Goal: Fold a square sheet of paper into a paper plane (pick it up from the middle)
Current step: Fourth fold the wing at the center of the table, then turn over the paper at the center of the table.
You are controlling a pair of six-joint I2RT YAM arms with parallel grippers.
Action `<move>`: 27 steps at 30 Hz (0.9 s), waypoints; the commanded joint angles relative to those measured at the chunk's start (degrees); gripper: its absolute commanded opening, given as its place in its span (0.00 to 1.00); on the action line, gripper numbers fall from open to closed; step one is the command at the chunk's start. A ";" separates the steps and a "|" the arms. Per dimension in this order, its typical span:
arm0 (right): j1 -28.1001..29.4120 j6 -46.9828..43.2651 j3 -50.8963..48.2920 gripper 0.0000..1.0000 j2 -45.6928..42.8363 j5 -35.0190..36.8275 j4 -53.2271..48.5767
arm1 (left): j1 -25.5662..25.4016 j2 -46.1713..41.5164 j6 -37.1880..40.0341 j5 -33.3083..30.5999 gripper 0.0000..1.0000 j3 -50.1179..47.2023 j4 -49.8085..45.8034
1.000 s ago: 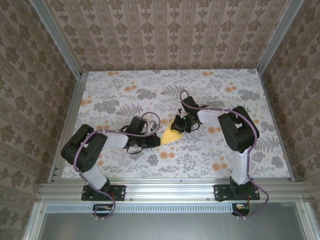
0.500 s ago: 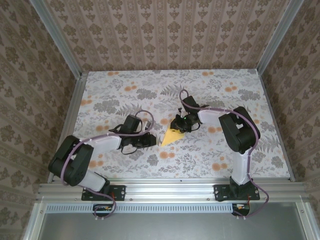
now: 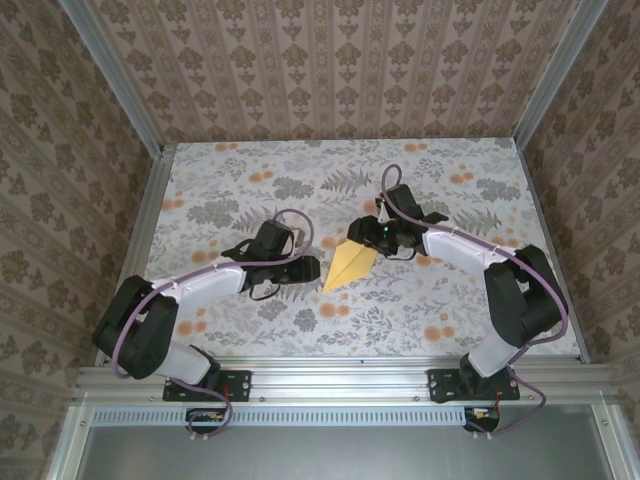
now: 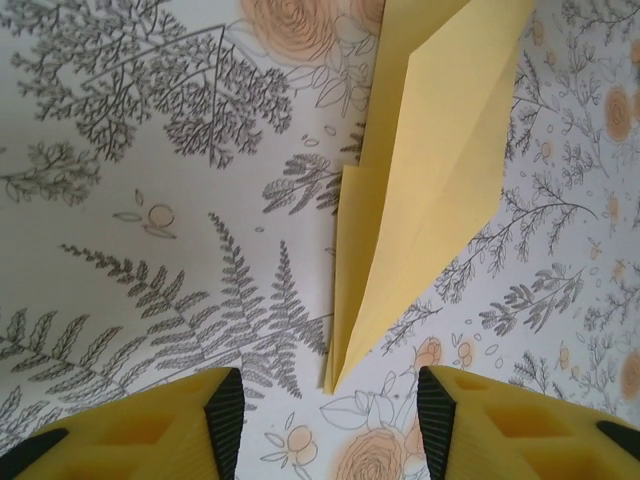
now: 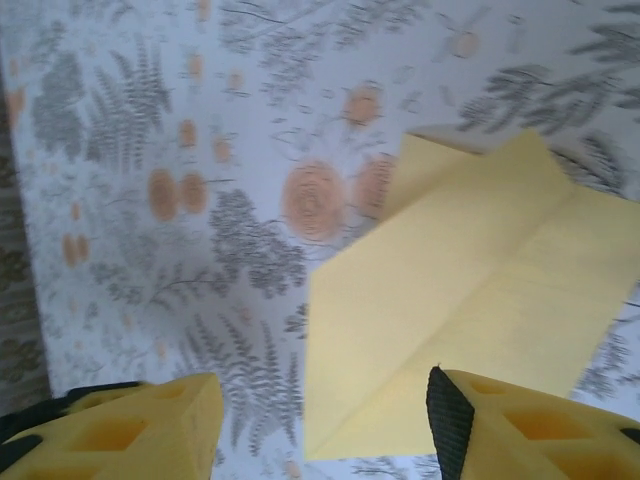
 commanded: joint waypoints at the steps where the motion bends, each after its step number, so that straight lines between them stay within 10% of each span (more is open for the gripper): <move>1: -0.12 3.35 -2.70 0.59 1.55 3.96 1.56 | -1.61 1.70 -0.09 -6.01 0.55 3.02 -1.74; 27: 0.39 10.04 -0.83 0.35 14.63 -10.08 19.30 | 0.96 4.11 -3.48 -5.79 0.65 4.23 -3.03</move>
